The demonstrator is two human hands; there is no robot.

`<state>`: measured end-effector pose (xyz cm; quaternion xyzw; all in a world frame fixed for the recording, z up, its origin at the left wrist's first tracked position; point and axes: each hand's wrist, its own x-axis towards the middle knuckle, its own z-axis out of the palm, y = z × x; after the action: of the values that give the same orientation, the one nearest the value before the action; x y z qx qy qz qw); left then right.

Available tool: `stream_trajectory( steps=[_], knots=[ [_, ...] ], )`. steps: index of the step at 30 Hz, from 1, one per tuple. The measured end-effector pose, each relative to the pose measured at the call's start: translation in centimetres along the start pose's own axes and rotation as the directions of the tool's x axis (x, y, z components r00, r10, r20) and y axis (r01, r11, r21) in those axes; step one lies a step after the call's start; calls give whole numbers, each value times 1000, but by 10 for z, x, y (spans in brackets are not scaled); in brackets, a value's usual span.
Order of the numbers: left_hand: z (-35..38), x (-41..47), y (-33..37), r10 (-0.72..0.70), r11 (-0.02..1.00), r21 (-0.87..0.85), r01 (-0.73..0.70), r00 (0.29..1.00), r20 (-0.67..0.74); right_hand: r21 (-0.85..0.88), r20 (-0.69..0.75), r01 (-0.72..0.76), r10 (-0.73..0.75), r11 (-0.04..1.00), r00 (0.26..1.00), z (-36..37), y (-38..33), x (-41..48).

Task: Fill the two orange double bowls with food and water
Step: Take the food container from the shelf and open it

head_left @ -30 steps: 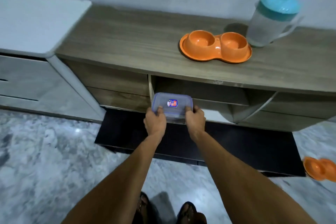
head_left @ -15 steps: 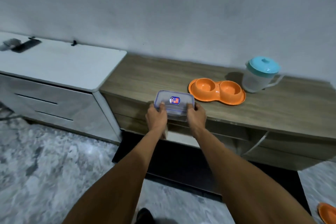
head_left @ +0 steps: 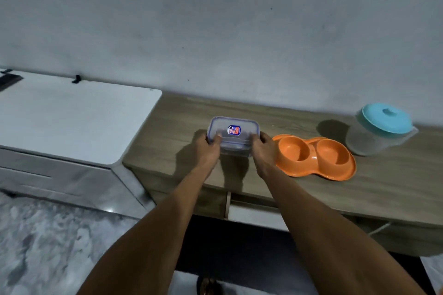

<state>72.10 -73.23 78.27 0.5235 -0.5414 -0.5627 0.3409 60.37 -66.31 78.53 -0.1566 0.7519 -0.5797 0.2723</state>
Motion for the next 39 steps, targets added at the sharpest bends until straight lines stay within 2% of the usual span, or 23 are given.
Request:
stream_trajectory(
  steps=[11,16,18,21,23,25,30,36,39],
  knots=[
    [-2,46,-24,-83,995,69,78,994,66,45,-17,-138,138,989,990,33,27,33],
    [-1,51,-24,-64,989,140,48,992,112,72,5,-160,160,985,987,31,37,38],
    [-2,53,-22,-41,981,192,20,993,106,31,-41,-134,136,990,990,30,36,43],
    [-4,65,-17,-64,975,219,44,994,85,-75,-190,-111,95,991,977,30,26,56],
    [-3,77,-10,-76,952,299,64,997,27,-157,-234,-132,93,979,968,29,18,68],
    [1,93,-3,-111,919,378,114,993,-28,-232,-237,-156,100,960,966,31,15,82],
    [23,120,6,-200,852,482,205,978,-61,-274,-187,-205,157,940,970,38,24,102],
    [31,127,-6,-122,767,620,166,986,-114,-240,-162,-171,134,956,978,47,31,106],
    [30,126,-5,-100,761,630,154,988,-121,-238,-158,-172,137,956,978,48,31,106]
  ],
)
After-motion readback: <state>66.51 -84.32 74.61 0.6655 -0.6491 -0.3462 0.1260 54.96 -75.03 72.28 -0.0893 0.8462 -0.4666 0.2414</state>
